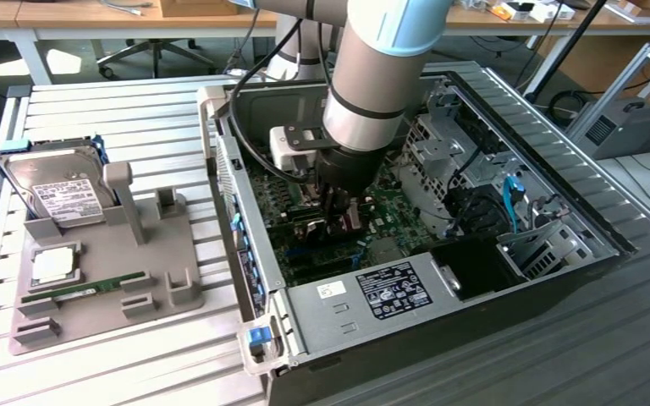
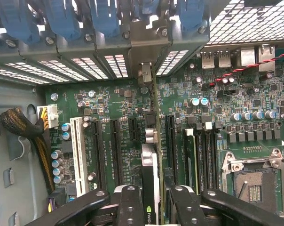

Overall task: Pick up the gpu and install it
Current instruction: 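Insert the gpu into the slot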

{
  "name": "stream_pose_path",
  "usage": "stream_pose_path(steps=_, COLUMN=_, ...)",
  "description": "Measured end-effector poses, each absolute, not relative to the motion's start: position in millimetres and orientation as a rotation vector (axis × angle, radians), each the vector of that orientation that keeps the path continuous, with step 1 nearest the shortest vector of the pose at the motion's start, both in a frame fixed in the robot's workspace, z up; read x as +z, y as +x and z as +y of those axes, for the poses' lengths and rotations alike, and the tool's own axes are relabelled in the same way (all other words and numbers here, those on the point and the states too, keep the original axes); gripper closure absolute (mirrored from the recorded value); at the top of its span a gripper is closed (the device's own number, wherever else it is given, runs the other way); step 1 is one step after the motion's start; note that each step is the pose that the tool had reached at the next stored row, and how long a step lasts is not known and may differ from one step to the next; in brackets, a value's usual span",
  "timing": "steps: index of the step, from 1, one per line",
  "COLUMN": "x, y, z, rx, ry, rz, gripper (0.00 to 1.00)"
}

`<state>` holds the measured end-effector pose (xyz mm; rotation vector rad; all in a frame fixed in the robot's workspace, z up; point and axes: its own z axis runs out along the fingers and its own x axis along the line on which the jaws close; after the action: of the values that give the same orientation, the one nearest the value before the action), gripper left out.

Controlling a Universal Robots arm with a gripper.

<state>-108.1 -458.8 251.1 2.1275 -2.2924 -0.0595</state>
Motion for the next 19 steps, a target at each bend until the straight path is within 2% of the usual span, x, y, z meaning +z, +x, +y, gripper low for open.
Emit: stream_pose_path(steps=19, x=250.2, y=-108.1, z=-458.8, rx=-0.054, ry=2.130, rz=-2.296, gripper=0.73)
